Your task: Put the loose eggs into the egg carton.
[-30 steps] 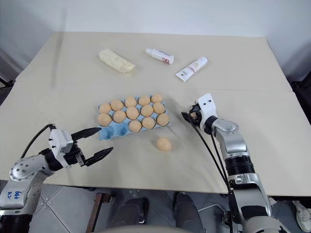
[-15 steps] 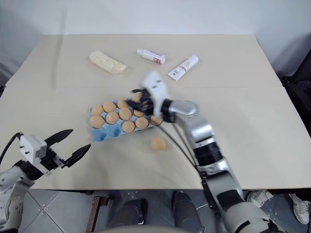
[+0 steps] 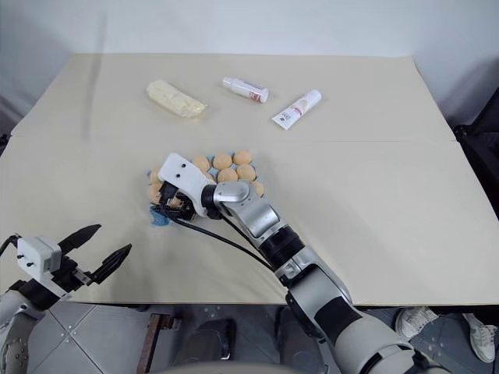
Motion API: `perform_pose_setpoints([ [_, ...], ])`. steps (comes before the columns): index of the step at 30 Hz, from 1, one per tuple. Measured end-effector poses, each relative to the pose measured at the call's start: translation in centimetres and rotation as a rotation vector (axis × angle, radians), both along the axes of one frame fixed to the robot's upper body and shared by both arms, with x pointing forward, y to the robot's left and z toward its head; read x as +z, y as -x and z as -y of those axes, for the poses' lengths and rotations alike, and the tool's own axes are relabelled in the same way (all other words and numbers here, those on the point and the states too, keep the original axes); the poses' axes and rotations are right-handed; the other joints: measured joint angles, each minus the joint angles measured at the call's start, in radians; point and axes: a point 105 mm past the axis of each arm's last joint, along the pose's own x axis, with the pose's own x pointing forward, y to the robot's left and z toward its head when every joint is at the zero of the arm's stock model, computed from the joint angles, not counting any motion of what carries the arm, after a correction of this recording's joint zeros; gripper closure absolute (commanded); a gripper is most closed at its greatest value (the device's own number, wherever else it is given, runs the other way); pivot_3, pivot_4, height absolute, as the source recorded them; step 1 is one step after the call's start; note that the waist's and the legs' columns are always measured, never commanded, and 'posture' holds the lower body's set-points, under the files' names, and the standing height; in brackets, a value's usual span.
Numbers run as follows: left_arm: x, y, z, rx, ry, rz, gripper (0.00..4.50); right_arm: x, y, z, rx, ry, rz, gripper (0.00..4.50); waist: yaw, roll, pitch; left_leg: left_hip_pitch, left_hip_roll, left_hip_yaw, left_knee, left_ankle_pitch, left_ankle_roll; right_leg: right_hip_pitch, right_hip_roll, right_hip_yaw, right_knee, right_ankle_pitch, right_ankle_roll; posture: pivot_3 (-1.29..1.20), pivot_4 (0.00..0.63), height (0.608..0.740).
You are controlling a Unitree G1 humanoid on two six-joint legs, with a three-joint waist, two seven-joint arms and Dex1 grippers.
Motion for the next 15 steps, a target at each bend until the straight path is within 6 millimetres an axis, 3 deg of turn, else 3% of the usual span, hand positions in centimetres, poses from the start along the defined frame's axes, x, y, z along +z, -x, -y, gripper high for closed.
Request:
perform_pose_setpoints([
  [1,0.0,0.0,0.0,-0.001,0.000,0.002,0.00,0.2,0.0,0.1,0.005,-0.003,-0.001,0.04,0.000,0.000,0.000,0.000,0.000,0.000,0.000,0.000,0.000,0.000,0.000,0.000,0.000,0.000,0.000,0.00,0.150,0.740],
  [3,0.1,-0.2,0.2,-0.008,0.000,0.007,0.00,1.2,0.3,0.9,0.022,-0.035,-0.005,0.04,0.003,0.000,0.000,0.000,0.000,0.000,0.000,0.000,0.000,0.000,0.000,0.000,0.000,0.000,0.000,0.00,0.150,0.740],
  [7,0.5,-0.9,0.9,-0.041,0.000,0.026,0.00,3.7,1.3,4.2,0.051,-0.119,0.041,0.04,0.012,-0.001,0.000,-0.001,0.000,-0.001,0.000,0.000,0.000,0.001,-0.001,-0.001,-0.003,0.000,0.000,0.00,0.150,0.740],
  [11,1.1,-2.0,2.7,-0.126,-0.012,0.047,0.00,3.8,1.3,10.6,-0.035,-0.190,0.085,0.04,0.020,-0.001,-0.001,-0.001,-0.001,-0.001,0.000,-0.001,0.001,0.002,-0.001,-0.001,-0.004,0.000,0.001,0.00,0.150,0.740],
  [15,1.6,-2.8,5.3,-0.259,-0.026,0.049,0.00,2.3,1.7,18.2,-0.172,-0.203,0.086,0.04,0.025,-0.001,-0.001,0.000,0.000,-0.001,-0.001,-0.001,0.001,0.002,0.000,-0.001,-0.003,0.000,0.000,0.00,0.150,0.740],
])
